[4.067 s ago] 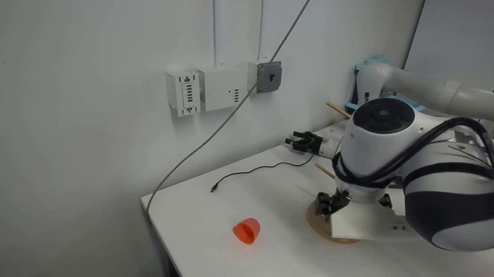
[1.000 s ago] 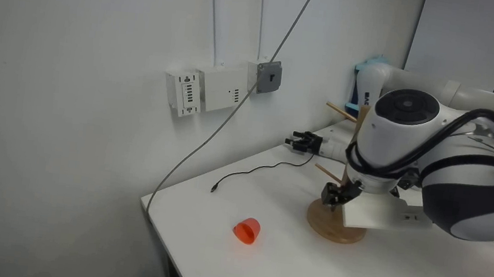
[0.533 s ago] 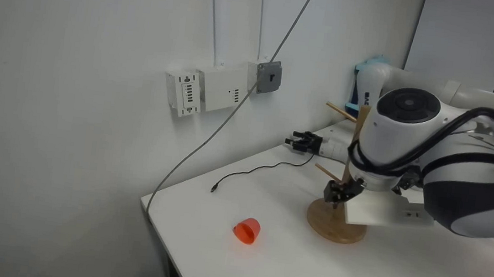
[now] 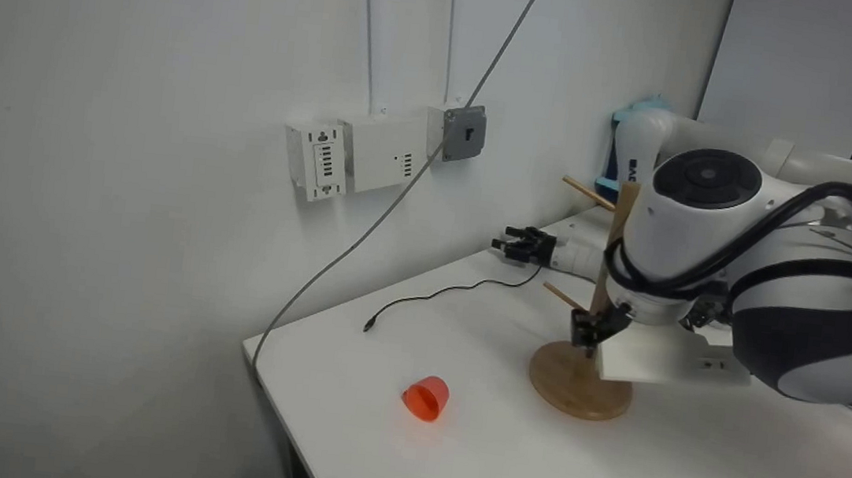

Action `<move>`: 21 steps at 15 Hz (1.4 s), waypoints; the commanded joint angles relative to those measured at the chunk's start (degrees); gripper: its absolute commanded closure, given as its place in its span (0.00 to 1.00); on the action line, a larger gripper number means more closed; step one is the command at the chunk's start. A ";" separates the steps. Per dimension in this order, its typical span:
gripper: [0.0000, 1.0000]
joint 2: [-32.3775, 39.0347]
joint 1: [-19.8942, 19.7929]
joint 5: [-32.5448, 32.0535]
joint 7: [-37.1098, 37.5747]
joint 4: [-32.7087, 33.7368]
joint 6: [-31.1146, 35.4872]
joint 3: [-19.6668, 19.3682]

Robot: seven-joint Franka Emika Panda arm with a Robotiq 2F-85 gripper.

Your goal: Remove the tape from wooden hanger

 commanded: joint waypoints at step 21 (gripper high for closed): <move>0.92 -4.27 1.05 -10.66 9.21 -2.53 1.01 -0.33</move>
